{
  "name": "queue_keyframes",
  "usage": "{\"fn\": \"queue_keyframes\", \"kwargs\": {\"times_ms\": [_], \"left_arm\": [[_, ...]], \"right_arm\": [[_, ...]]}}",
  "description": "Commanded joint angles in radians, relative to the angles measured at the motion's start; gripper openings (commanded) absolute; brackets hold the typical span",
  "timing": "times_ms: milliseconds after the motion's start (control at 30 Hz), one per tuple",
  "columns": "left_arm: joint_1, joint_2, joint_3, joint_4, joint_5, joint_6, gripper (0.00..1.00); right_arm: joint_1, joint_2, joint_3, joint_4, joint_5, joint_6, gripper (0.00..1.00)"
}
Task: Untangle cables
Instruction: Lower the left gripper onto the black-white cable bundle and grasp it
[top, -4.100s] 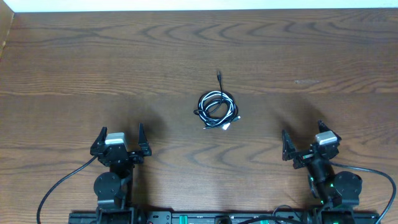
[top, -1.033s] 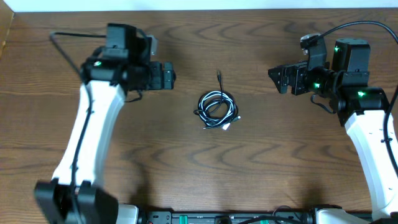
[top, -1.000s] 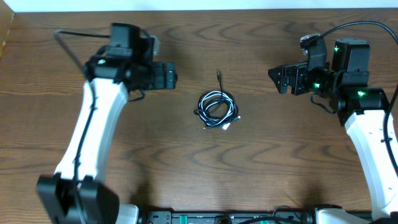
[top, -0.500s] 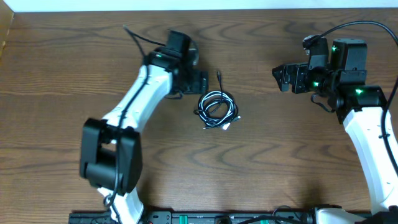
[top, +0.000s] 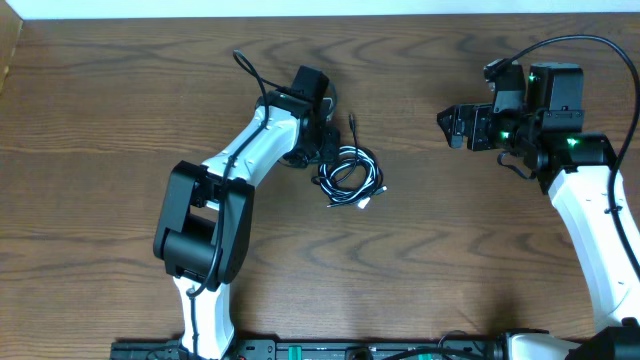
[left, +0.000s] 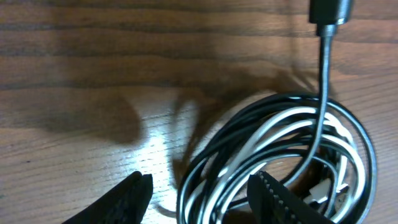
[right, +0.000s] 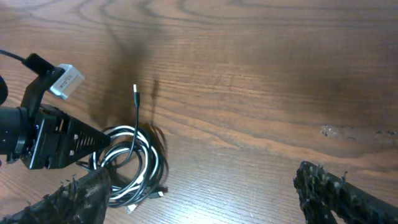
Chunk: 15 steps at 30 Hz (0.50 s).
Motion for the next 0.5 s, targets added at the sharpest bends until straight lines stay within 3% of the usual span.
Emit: {"fn": "queue_keyframes", "kwargs": {"times_ms": [0, 233, 467], "left_arm": [[0.003, 0.024, 0.020, 0.000, -0.034, -0.002, 0.52], [0.003, 0.032, 0.013, 0.003, -0.034, -0.002, 0.31], [0.000, 0.032, 0.005, 0.002, -0.033, -0.003, 0.30]], "right_arm": [[0.005, 0.007, 0.019, -0.004, 0.004, 0.013, 0.92], [0.005, 0.018, 0.019, -0.014, 0.003, 0.013, 0.93], [0.005, 0.019, 0.019, -0.014, 0.001, 0.013, 0.94]]}}
